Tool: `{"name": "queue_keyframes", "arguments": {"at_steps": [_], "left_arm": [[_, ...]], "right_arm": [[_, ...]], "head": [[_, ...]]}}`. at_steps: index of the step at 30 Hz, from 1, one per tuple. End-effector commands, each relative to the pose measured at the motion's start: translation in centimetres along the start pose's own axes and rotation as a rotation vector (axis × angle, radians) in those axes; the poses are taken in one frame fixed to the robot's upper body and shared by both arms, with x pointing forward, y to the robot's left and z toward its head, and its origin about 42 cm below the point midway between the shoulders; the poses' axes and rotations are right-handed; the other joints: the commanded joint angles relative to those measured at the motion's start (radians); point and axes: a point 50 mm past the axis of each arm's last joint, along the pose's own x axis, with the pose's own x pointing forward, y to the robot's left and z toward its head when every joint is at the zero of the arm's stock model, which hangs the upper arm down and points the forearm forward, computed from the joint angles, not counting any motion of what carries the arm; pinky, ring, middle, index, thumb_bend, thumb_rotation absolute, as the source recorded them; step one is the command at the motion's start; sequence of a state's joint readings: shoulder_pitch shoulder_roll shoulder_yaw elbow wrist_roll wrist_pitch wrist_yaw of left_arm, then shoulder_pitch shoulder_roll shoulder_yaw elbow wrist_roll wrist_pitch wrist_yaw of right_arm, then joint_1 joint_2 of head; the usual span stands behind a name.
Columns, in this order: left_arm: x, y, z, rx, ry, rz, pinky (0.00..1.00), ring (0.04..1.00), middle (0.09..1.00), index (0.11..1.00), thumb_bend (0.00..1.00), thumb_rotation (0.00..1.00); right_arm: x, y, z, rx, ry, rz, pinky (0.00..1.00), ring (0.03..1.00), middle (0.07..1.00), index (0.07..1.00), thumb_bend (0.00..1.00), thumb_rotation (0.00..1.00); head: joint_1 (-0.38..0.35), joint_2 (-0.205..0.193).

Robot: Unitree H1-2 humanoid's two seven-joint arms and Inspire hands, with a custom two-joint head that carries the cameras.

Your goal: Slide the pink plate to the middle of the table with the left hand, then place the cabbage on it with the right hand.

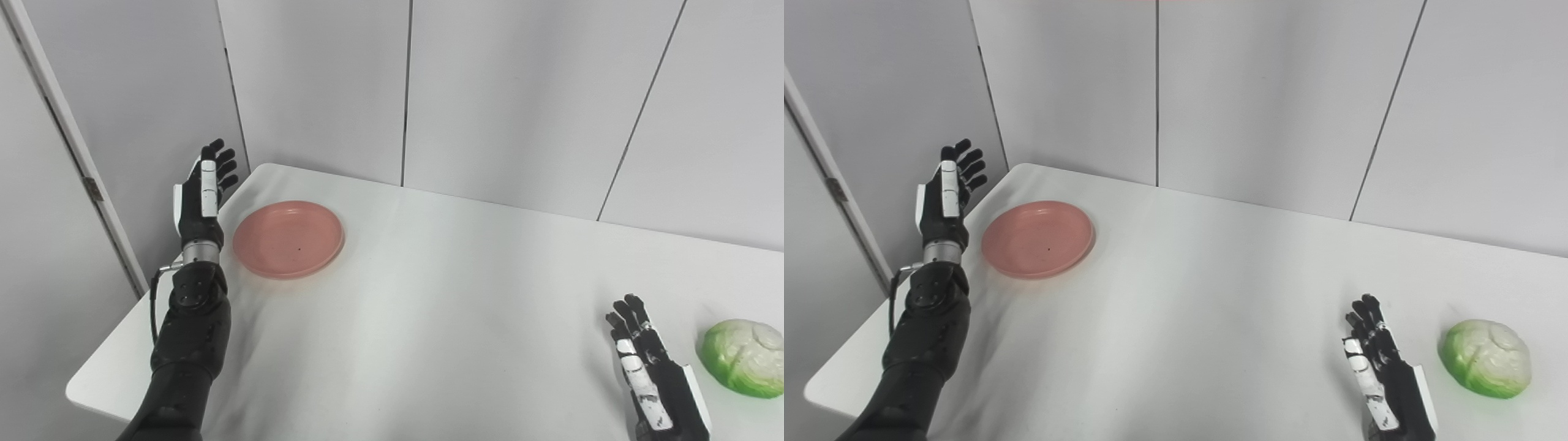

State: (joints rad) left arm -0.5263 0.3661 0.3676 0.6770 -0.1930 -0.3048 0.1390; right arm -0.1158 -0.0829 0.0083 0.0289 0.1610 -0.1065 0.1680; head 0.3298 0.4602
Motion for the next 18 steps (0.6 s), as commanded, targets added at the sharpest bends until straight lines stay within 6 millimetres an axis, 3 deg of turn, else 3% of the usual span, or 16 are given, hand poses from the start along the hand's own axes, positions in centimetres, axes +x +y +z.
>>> {"name": "queue_keyframes", "arguments": {"at_steps": [1, 7, 18], "left_arm": [[2.7, 0.2, 3.3, -0.027, -0.119, -0.002, 0.81, 0.837, 0.832, 0.832, 0.88, 1.00], [3.1, 0.1, 2.9, -0.023, -0.094, 0.008, 0.82, 0.842, 0.835, 0.828, 0.88, 1.00], [2.8, -0.3, -0.1, -0.036, 0.058, -0.040, 0.87, 0.879, 0.857, 0.843, 0.88, 1.00]], "right_arm": [[-1.4, -0.2, -1.0, 0.018, 0.021, -0.013, 1.00, 0.946, 0.950, 0.951, 0.71, 0.69], [-1.7, -0.5, -0.9, 0.011, 0.016, -0.014, 1.00, 0.939, 0.946, 0.947, 0.72, 0.70], [-1.9, -0.9, -0.9, 0.013, 0.008, -0.012, 0.99, 0.940, 0.943, 0.951, 0.70, 0.69]], "head": [[0.002, -0.001], [0.013, 0.005], [0.011, 0.001]]}}
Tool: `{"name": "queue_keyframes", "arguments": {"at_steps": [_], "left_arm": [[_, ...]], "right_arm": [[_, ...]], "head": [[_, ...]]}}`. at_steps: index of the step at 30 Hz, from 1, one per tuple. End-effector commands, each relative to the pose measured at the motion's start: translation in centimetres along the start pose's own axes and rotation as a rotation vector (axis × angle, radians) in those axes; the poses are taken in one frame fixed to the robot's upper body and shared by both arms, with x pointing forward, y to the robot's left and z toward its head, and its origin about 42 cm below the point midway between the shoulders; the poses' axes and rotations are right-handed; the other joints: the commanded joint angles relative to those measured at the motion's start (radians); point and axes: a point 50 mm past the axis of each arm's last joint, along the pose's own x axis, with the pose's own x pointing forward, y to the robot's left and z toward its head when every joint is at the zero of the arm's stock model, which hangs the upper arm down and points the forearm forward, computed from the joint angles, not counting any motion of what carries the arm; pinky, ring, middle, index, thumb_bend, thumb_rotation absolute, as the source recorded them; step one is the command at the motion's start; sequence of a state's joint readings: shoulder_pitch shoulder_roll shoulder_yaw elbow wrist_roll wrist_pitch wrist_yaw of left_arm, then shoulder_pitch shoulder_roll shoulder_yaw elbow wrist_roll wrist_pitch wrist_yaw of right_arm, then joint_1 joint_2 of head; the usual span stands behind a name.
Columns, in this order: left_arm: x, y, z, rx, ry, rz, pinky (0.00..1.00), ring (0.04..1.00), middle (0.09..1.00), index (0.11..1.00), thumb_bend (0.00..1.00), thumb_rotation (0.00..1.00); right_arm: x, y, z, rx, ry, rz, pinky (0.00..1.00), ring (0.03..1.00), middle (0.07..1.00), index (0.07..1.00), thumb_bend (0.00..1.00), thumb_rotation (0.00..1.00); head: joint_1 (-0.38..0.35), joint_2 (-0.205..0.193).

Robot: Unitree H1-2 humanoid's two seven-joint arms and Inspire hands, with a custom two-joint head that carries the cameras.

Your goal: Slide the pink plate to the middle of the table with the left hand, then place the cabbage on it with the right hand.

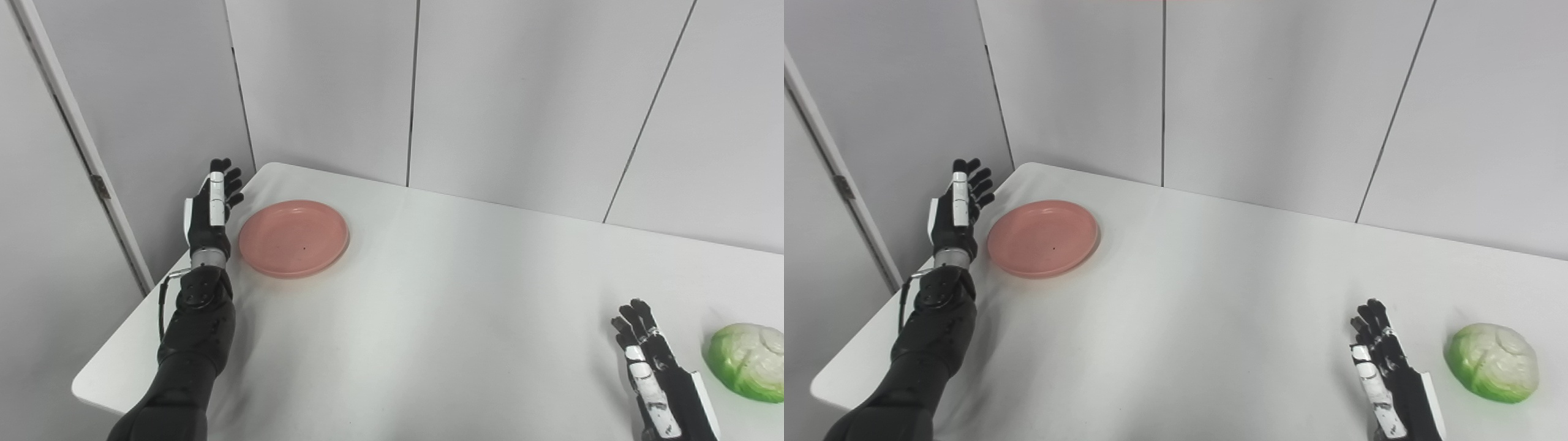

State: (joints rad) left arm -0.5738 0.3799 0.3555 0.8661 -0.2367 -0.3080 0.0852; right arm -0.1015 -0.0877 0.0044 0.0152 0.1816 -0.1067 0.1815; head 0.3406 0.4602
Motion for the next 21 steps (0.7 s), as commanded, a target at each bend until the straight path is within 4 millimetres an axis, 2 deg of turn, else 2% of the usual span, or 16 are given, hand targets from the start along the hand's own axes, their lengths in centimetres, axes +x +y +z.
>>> {"name": "queue_keyframes", "arguments": {"at_steps": [1, 14, 19, 21], "left_arm": [[2.2, -0.2, 3.0, -0.019, -0.065, -0.030, 0.88, 0.886, 0.864, 0.852, 0.89, 1.00], [1.9, -0.3, 1.0, -0.023, -0.007, -0.049, 0.91, 0.908, 0.889, 0.880, 0.91, 1.00], [2.0, -0.4, 1.6, 0.012, -0.066, -0.051, 0.94, 0.918, 0.900, 0.886, 0.86, 1.00], [2.1, -0.6, 1.6, 0.023, -0.047, -0.061, 0.94, 0.924, 0.902, 0.888, 0.87, 1.00]], "right_arm": [[-1.4, -0.7, -0.9, -0.006, 0.009, -0.015, 0.99, 0.938, 0.941, 0.948, 0.69, 0.69], [-1.5, -0.4, -0.7, 0.005, 0.004, -0.015, 1.00, 0.939, 0.941, 0.946, 0.69, 0.68], [-1.5, -0.5, -0.6, 0.006, 0.009, -0.014, 1.00, 0.940, 0.938, 0.944, 0.72, 0.68], [-1.5, -0.6, -0.5, -0.005, 0.011, -0.013, 1.00, 0.937, 0.937, 0.944, 0.72, 0.69]], "head": [[0.000, 0.005], [0.007, 0.010], [0.007, 0.015], [0.007, 0.015]]}}
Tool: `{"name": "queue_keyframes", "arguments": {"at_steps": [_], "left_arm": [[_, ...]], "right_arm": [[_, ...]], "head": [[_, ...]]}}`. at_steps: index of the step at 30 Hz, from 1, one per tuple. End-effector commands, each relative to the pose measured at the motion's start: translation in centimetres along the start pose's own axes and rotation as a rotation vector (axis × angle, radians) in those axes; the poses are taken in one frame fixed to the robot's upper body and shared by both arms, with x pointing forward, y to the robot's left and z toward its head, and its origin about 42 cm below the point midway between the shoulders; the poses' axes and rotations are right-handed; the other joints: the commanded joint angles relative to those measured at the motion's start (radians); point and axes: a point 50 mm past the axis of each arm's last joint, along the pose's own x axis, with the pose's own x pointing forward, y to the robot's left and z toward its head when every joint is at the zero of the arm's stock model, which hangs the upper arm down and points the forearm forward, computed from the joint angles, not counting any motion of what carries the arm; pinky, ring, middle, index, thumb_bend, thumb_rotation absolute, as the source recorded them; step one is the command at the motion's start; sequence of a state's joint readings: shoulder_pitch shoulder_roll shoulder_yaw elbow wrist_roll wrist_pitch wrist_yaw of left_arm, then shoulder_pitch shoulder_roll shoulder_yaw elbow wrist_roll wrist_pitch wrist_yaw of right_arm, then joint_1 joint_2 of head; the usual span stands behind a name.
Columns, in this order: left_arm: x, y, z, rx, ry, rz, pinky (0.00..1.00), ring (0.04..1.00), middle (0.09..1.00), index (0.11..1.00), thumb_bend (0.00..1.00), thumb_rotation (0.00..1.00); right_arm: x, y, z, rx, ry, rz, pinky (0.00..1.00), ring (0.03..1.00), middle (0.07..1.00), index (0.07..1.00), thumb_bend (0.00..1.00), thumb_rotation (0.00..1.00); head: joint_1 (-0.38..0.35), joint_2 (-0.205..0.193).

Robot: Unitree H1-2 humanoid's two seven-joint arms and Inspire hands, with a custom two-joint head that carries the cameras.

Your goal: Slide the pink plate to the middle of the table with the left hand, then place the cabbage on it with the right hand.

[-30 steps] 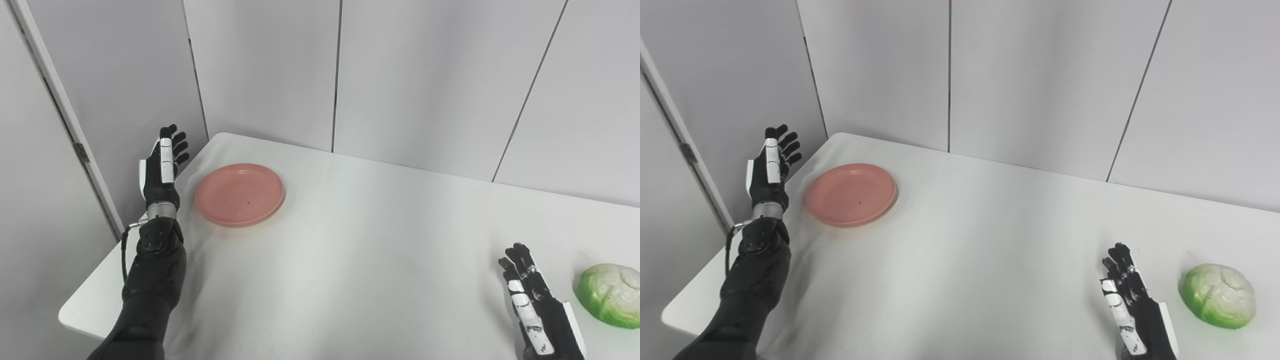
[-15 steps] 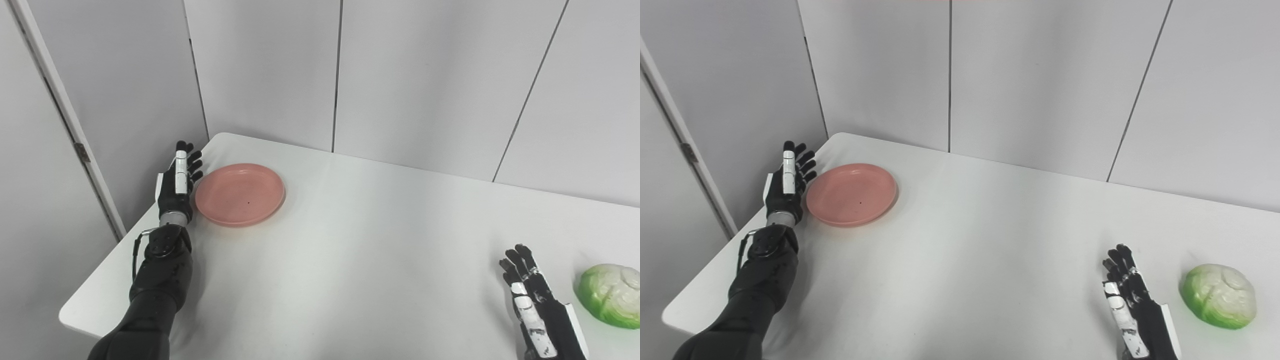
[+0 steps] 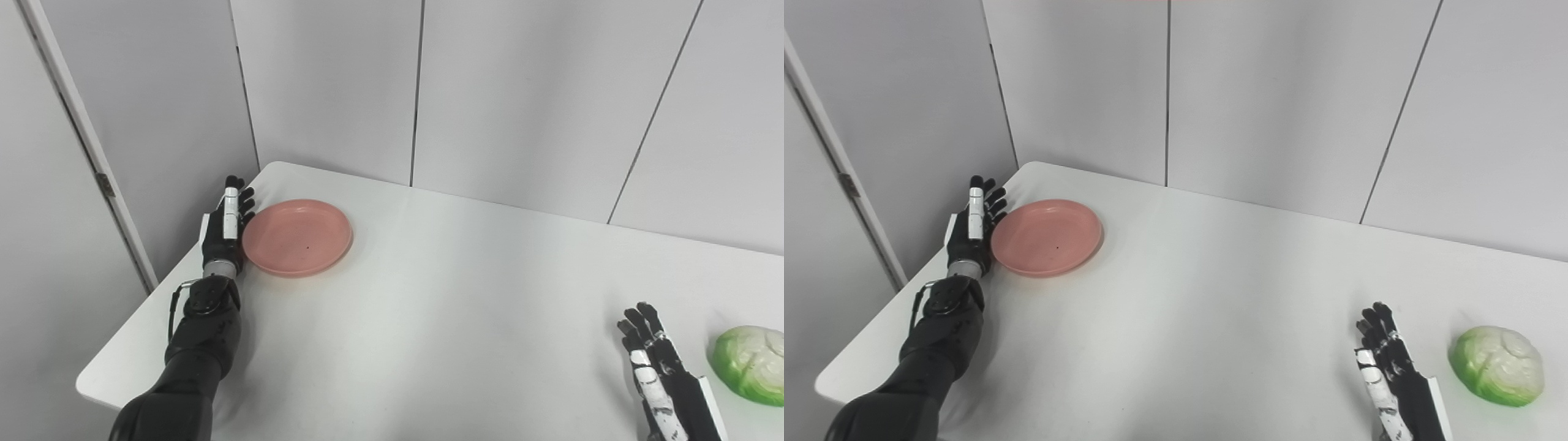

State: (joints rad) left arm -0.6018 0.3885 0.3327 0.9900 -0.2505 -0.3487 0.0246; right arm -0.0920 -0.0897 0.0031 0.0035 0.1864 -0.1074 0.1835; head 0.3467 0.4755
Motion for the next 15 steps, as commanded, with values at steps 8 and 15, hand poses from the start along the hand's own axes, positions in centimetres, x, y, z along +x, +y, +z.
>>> {"name": "queue_keyframes", "arguments": {"at_steps": [8, 15], "left_arm": [[1.8, -1.6, 2.4, 0.032, -0.044, -0.054, 0.92, 0.925, 0.905, 0.888, 0.92, 1.00], [1.6, -3.1, 1.7, -0.004, -0.027, -0.146, 0.92, 0.925, 0.909, 0.895, 0.92, 1.00]], "right_arm": [[-1.3, -0.4, -0.4, -0.007, 0.010, -0.015, 0.99, 0.930, 0.936, 0.938, 0.72, 0.69], [-1.2, -0.4, -0.4, -0.020, 0.006, -0.013, 0.99, 0.931, 0.936, 0.938, 0.72, 0.70]], "head": [[0.001, 0.012], [-0.007, 0.017]]}}
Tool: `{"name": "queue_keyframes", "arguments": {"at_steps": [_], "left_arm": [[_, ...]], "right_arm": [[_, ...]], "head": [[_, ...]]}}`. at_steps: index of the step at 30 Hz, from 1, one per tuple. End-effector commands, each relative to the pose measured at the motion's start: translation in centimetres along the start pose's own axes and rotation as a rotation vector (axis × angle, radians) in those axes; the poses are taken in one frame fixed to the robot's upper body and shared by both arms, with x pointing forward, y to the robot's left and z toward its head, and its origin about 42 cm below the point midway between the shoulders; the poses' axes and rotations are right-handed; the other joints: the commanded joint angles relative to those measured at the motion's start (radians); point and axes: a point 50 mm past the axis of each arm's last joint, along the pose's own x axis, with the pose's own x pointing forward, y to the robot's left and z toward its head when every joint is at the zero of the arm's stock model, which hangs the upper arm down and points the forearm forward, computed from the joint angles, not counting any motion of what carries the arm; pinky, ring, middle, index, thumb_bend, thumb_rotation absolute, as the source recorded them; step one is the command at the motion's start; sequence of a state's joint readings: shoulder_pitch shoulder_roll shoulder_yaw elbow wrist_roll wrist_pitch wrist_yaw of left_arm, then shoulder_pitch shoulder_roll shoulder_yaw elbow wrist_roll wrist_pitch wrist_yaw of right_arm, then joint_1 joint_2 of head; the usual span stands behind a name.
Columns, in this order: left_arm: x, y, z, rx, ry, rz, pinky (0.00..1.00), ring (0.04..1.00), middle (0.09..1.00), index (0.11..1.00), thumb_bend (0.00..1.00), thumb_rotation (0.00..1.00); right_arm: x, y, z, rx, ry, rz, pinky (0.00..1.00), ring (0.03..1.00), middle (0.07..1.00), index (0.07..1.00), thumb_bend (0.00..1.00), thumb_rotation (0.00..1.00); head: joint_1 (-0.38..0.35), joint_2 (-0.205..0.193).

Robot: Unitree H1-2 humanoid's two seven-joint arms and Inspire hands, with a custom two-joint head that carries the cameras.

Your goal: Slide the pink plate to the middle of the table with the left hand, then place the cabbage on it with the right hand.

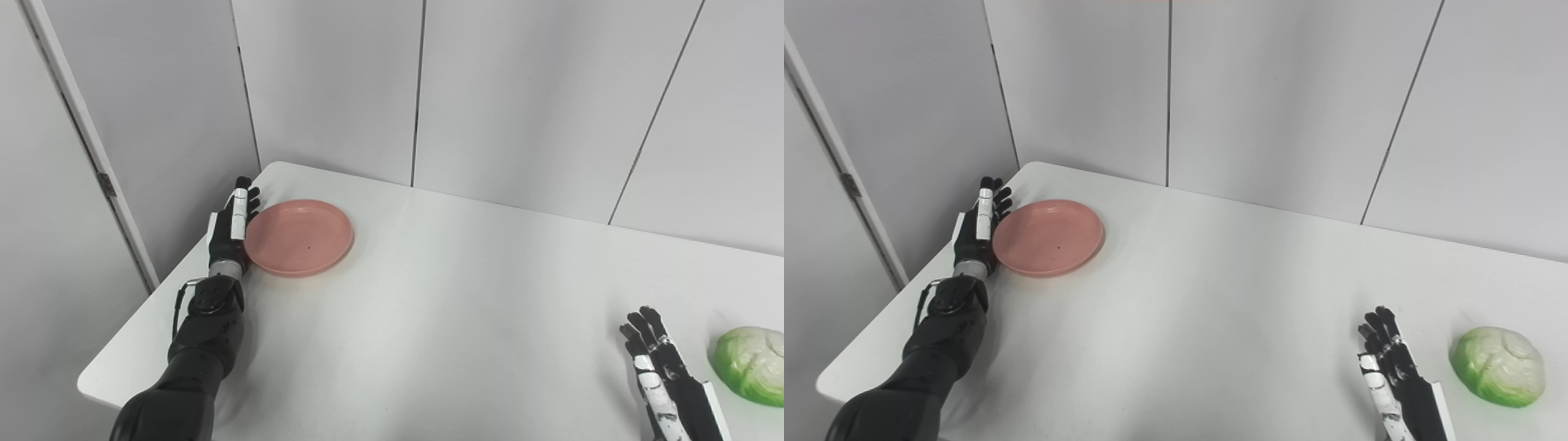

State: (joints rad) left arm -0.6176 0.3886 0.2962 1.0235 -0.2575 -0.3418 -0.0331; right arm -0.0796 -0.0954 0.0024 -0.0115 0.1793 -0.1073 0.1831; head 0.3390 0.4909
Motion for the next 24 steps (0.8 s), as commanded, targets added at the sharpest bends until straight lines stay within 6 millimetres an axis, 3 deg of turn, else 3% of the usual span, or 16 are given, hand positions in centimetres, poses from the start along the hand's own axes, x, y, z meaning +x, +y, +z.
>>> {"name": "queue_keyframes", "arguments": {"at_steps": [1, 9, 17, 24], "left_arm": [[1.5, -2.3, 2.1, -0.015, -0.059, -0.087, 0.90, 0.919, 0.904, 0.890, 0.92, 1.00], [1.2, -5.4, 1.9, -0.001, -0.052, -0.187, 0.86, 0.883, 0.870, 0.868, 0.94, 1.00], [0.6, -8.1, 1.8, -0.011, -0.037, -0.340, 0.87, 0.898, 0.879, 0.875, 0.96, 0.94], [-0.6, -11.3, 2.2, -0.006, -0.039, -0.468, 0.89, 0.910, 0.890, 0.884, 0.94, 0.95]], "right_arm": [[-0.8, -0.2, -0.5, -0.017, 0.006, -0.015, 0.98, 0.927, 0.934, 0.934, 0.73, 0.70], [-0.6, 0.1, -0.5, -0.020, 0.005, -0.014, 0.99, 0.924, 0.929, 0.930, 0.73, 0.71], [-0.4, 0.3, -0.6, -0.009, 0.000, -0.009, 0.99, 0.930, 0.930, 0.927, 0.72, 0.70], [-0.4, 0.6, -0.5, -0.050, -0.004, -0.010, 0.97, 0.915, 0.927, 0.927, 0.73, 0.73]], "head": [[-0.004, 0.002], [-0.015, 0.012], [-0.039, 0.018], [-0.079, 0.017]]}}
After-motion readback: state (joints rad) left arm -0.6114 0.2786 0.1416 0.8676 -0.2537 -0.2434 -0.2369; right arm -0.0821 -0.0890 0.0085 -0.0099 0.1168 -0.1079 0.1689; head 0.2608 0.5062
